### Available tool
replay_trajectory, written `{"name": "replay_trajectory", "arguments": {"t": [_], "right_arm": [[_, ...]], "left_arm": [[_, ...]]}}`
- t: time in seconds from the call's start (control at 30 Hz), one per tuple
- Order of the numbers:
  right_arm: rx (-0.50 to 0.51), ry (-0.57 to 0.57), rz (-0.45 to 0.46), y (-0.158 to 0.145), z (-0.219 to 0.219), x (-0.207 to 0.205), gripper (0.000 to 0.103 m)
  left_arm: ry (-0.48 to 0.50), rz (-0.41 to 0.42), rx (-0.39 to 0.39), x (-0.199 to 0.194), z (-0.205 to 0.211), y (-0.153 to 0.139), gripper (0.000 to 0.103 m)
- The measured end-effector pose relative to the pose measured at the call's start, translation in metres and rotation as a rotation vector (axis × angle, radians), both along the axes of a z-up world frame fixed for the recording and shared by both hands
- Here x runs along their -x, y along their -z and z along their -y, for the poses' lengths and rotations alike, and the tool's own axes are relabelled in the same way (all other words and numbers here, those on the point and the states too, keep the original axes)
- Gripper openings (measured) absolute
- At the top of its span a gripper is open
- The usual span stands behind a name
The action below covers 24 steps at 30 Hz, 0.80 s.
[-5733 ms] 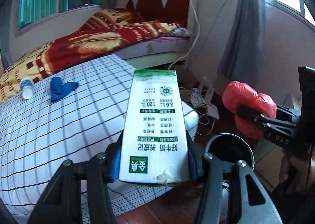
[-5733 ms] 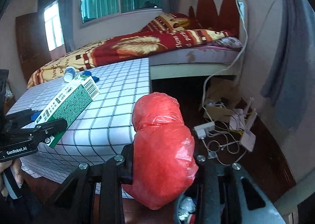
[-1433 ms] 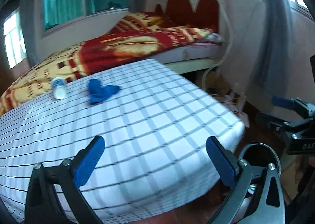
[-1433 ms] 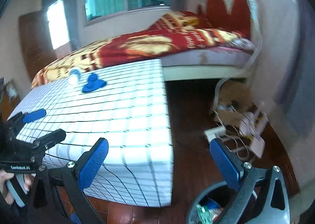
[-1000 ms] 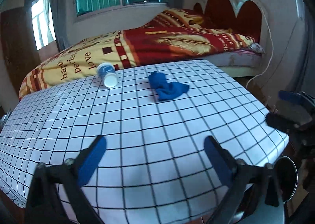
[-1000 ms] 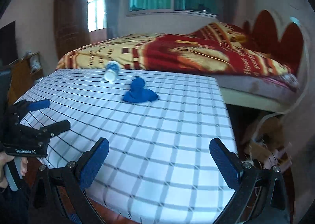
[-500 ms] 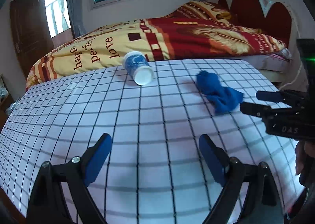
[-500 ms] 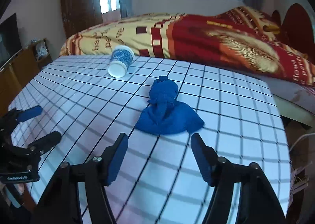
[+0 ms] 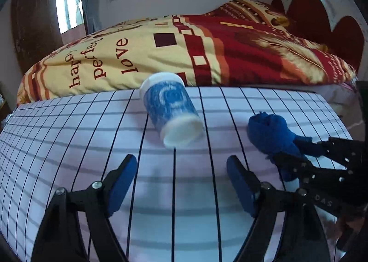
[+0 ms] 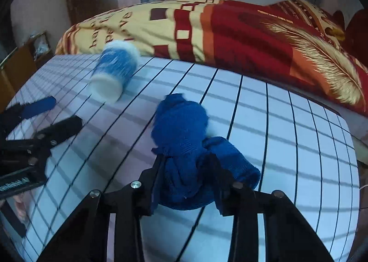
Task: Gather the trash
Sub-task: 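Grasp the blue-white paper cup with the left tool while the right tool grasps the blue cloth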
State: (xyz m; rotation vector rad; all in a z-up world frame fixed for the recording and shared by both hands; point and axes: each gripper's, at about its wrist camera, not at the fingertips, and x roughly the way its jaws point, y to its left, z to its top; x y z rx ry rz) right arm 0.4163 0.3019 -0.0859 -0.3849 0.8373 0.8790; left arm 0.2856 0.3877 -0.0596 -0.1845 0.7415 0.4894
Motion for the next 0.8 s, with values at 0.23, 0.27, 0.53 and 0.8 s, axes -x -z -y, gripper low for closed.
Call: {"name": "replay_trajectory", "arguments": {"t": [0.23, 0.27, 0.53, 0.8], "right_arm": [[-0.011, 0.009, 0.016, -0.001, -0.023, -0.017, 0.078], [0.0, -0.001, 0.037, -0.001, -0.027, -0.017, 0.078], [0.005, -0.012, 0.0, 0.002, -0.043, -0.032, 0.042], [-0.072, 0.062, -0.078, 0.0, -0.027, -0.041, 0.032]], "left_arm": [[-0.019, -0.051, 0.041, -0.038, -0.036, 0.009, 0.082], [-0.013, -0.052, 0.047, -0.042, -0.039, 0.01, 0.082], [-0.017, -0.068, 0.106, -0.05, -0.047, 0.025, 0.082], [0.015, -0.047, 0.134, -0.039, -0.053, 0.024, 0.059]]}}
